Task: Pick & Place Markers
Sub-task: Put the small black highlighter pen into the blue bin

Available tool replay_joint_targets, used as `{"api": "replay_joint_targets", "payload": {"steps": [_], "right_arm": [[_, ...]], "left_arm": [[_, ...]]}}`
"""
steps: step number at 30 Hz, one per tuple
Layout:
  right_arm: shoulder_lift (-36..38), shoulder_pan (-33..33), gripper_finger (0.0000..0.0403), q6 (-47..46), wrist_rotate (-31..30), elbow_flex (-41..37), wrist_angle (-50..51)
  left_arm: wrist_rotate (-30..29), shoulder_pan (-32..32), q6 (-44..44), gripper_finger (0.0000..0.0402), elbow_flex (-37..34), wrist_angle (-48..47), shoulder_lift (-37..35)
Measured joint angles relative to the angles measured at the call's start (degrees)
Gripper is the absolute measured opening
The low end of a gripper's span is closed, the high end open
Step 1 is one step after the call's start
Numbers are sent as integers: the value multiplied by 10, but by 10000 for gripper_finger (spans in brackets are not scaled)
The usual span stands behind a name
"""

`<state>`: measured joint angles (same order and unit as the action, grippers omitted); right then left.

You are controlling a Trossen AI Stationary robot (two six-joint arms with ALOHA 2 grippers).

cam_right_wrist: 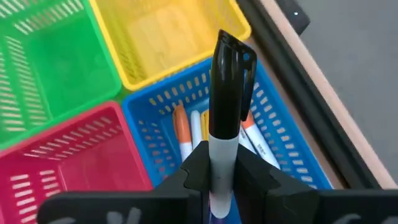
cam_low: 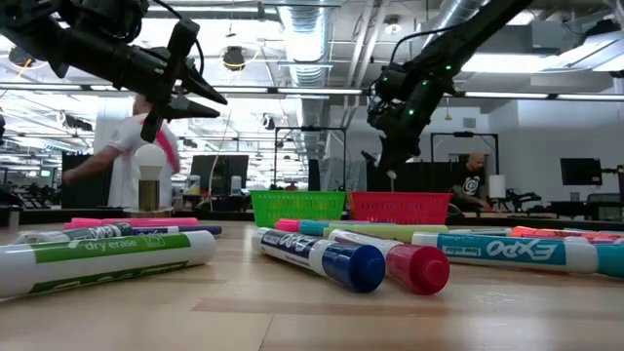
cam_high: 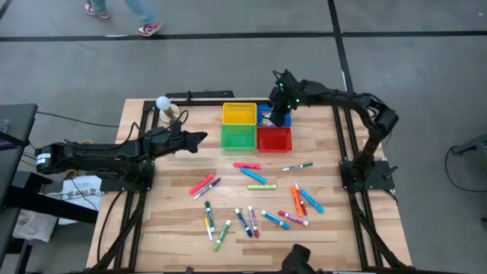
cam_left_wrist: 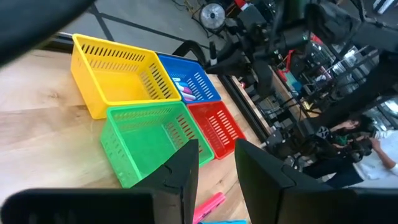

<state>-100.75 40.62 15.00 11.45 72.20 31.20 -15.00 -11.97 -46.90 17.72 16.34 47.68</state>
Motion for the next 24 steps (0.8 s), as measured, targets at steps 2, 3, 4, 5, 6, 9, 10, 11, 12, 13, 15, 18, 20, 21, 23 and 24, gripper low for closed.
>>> {"api": "replay_joint_targets", "payload": {"steps": [2, 3, 4, 5, 6, 9, 10, 11, 12, 13, 15, 18, 20, 21, 23, 24], "right_arm": [[-16, 0, 42, 5, 2, 17, 25], [-23, 0, 42, 7, 2, 24, 35], [-30, 0, 43, 13, 3, 30, 43], [-36, 0, 44, 18, 4, 35, 49], [-42, 0, 45, 21, 4, 40, 54], [-60, 0, 46, 31, 4, 48, 70], [-65, 0, 46, 36, 4, 50, 78], [-71, 0, 45, 40, 4, 51, 83], [-77, 0, 44, 45, 4, 52, 86], [-83, 0, 44, 48, 3, 52, 87], [-92, 0, 43, 50, 1, 52, 93], [-103, 0, 45, 50, -3, 52, 93], [-104, 0, 46, 53, -8, 52, 94], [-103, 0, 47, 58, -10, 53, 93], [-103, -1, 47, 61, -12, 53, 92], [-103, -1, 46, 61, -14, 53, 92]], "left_arm": [[0, 0, 4, 104, 0, 0, 0], [0, 0, 4, 104, 0, 0, 0], [0, 0, 5, 104, 0, 0, 0], [0, 0, 5, 104, 0, 0, 0], [0, 0, 5, 104, 0, 0, 0], [3, 0, 14, 104, 0, 0, 0], [5, 0, 17, 104, 0, 0, 0], [5, 0, 20, 104, 0, 0, 0], [5, 0, 21, 104, 0, 0, 0], [5, 0, 22, 104, 0, 0, 0], [6, 0, 39, 104, 0, 0, 0], [7, 0, 73, 104, 0, 1, 0], [7, 0, 90, 104, 0, 2, 0], [6, 0, 95, 104, 0, 3, 0], [7, 0, 104, 104, 0, 5, 0], [7, 0, 106, 104, 0, 5, 0]]}}
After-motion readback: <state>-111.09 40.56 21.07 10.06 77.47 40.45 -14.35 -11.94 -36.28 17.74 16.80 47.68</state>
